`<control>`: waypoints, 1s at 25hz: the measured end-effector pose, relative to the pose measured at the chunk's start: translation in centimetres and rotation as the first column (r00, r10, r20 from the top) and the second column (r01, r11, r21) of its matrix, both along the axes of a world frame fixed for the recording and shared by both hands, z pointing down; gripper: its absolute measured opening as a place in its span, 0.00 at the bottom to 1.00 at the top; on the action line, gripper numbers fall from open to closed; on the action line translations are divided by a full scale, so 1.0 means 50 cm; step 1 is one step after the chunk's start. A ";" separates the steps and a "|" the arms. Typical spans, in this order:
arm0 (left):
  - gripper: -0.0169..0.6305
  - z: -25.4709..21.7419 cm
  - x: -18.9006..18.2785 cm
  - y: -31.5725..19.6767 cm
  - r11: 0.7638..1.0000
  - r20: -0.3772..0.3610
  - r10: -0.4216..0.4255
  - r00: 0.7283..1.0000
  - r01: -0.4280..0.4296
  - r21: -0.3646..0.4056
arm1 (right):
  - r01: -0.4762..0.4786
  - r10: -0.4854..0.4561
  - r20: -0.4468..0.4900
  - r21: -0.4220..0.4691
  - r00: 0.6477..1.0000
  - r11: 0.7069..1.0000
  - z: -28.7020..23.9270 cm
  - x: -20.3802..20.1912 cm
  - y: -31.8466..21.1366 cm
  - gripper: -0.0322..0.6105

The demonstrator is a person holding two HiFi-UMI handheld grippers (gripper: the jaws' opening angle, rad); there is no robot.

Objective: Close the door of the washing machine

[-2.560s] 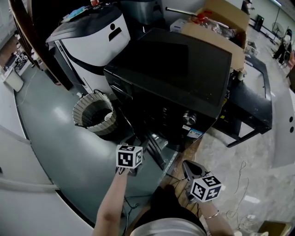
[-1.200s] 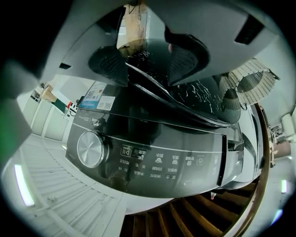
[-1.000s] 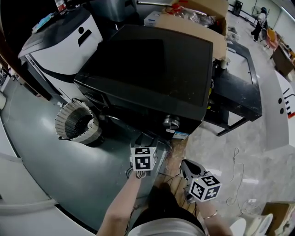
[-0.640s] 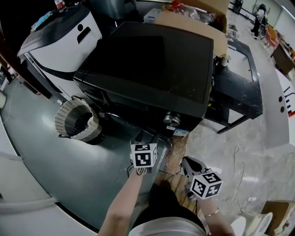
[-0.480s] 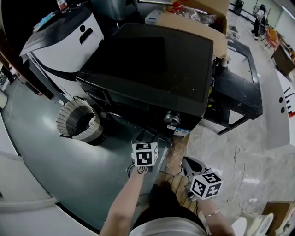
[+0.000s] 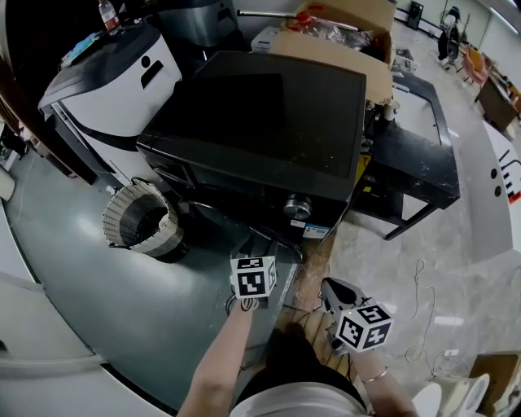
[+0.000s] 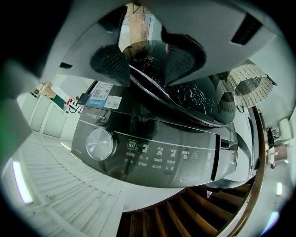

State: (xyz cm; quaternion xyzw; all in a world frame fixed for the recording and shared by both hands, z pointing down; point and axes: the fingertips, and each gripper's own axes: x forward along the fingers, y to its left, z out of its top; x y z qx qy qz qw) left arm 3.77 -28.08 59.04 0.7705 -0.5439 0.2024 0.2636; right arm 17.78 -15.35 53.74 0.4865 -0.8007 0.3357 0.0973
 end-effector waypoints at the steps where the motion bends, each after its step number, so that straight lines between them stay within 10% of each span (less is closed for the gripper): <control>1: 0.42 -0.005 -0.002 0.008 1.000 -0.001 0.000 1.000 0.000 0.005 | 0.000 0.000 0.000 0.003 1.000 1.000 -0.002 0.000 0.002 0.06; 25: 0.11 -0.129 -0.129 0.265 0.986 -0.058 -0.121 0.991 0.127 0.108 | 0.085 -0.085 -0.004 0.133 0.996 0.987 -0.093 -0.063 0.052 0.06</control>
